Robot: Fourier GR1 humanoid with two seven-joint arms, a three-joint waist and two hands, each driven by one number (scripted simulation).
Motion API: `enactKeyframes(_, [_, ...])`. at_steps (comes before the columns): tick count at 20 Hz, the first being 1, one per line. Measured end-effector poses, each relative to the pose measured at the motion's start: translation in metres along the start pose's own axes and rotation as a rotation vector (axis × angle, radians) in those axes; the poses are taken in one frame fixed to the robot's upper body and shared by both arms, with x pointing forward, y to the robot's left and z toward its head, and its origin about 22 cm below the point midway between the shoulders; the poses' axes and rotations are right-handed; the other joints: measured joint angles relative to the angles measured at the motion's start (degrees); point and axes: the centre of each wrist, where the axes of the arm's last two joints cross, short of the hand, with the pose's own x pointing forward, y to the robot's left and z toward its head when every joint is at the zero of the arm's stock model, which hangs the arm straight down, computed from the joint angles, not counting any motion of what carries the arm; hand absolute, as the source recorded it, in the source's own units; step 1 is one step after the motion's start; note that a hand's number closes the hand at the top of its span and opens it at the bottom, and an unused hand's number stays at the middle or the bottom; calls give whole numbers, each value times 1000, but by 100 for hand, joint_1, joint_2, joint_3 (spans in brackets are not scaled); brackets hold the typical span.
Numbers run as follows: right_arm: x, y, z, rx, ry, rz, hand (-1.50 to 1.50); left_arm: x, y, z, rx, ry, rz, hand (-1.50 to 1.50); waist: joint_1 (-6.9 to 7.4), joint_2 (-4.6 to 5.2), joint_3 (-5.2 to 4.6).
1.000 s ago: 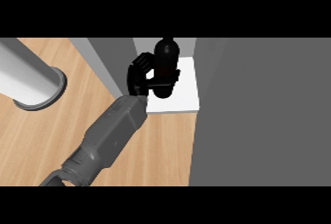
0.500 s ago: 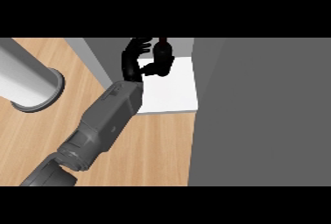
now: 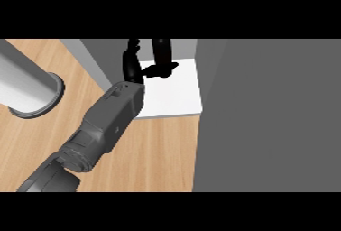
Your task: Pick up the wine, place it into the cabinet and close the cabinet
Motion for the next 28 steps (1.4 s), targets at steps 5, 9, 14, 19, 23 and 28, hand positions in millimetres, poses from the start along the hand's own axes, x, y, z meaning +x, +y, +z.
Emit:
enactKeyframes(5, [-2, 4, 2, 17, -5, -15, -150, -2, 3, -2, 9, -7, -25, -150, -41, 2, 3])
enactKeyframes(9, [-3, 3, 3, 16, -8, -10, -150, -1, 2, -2, 6, -22, -17, -150, -25, 17, -2])
enactKeyframes(14, [-4, 4, 5, 15, -9, -17, -150, 1, 0, -1, -51, -84, 20, -150, -9, 29, -10])
enactKeyframes(19, [-3, 5, 7, 11, 5, -23, -150, 3, -4, 2, -130, -136, 82, -150, 68, 5, -12])
enactKeyframes(23, [-4, 7, 6, 3, 0, -36, -150, 6, -10, 6, -180, -168, 170, -150, 170, -28, -14])
enactKeyframes(28, [-2, 5, 6, -6, 9, -25, -150, 6, -13, 13, -215, -198, 241, -150, 268, -65, -16])
